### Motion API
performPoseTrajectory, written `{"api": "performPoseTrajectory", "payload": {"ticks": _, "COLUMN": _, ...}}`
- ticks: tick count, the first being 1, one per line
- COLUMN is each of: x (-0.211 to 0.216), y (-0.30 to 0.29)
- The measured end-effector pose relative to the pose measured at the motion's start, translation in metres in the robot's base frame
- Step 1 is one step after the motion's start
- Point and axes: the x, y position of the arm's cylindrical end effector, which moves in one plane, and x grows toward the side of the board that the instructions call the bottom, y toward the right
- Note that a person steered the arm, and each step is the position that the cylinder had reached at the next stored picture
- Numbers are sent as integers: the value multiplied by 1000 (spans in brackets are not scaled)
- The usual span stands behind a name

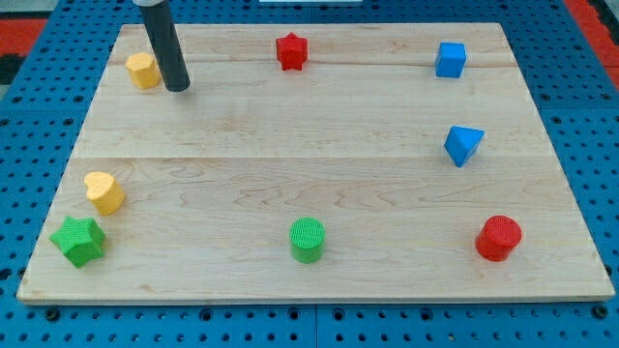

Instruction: Push the yellow heart towards top

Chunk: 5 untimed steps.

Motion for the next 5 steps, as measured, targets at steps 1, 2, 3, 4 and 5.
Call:
{"api": "performPoseTrajectory", "payload": {"ticks": 1, "x": 4, "y": -25}}
{"api": "performPoseTrajectory", "payload": {"ticks": 2, "x": -27, "y": -43}}
{"api": "performPoseTrajectory", "payload": {"ticks": 3, "x": -34, "y": -43}}
{"api": "performPoseTrajectory", "payload": {"ticks": 4, "x": -27, "y": -35}}
{"api": "performPoseTrajectory", "payload": {"ticks": 5, "x": -23, "y": -35}}
